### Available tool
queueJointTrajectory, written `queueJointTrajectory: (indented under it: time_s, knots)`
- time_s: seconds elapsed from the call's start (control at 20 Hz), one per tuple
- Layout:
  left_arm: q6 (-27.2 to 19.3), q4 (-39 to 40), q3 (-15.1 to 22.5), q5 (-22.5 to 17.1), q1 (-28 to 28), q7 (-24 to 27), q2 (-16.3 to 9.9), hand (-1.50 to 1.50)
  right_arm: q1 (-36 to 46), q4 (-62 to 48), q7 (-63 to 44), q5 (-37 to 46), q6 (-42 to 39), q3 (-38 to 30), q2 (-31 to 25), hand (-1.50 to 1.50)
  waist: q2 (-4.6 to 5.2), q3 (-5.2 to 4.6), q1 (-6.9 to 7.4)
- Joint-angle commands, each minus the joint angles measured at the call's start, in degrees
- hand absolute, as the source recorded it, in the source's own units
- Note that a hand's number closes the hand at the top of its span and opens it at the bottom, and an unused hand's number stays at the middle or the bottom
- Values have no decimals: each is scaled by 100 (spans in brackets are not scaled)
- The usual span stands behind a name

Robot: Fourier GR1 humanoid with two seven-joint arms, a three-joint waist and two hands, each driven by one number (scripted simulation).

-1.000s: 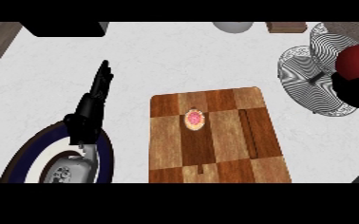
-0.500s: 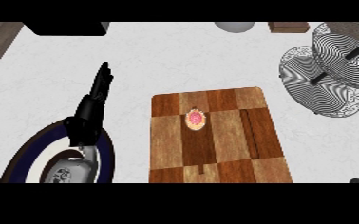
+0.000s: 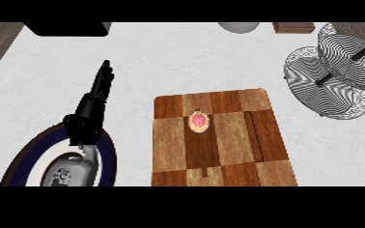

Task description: Pick the tomato from the cutting board and place it in the tiered basket

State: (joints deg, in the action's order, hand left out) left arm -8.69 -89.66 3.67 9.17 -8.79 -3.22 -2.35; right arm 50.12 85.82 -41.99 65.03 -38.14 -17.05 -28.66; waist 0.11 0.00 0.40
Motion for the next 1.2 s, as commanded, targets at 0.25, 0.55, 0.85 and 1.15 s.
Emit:
queueJointTrajectory:
  time_s: [0.25,0.55,0.85,1.15]
  knots:
    - [-69,344,-8,18,-84,269,149,0,-131,-1157,91,-360,1514,-1033,149,-150,30,3,18]
    - [-126,-53,29,121,-121,-174,75,0,-157,-1259,495,-1147,1770,-1572,101,-150,-8,4,-4]
    - [100,128,-163,-110,-163,-131,-65,0,-179,-516,143,-1369,2696,-2227,134,-150,-16,2,-59]
    - [-212,145,-29,121,163,203,148,0,-956,403,-271,-1995,2399,-3231,-142,-150,-44,2,-177]
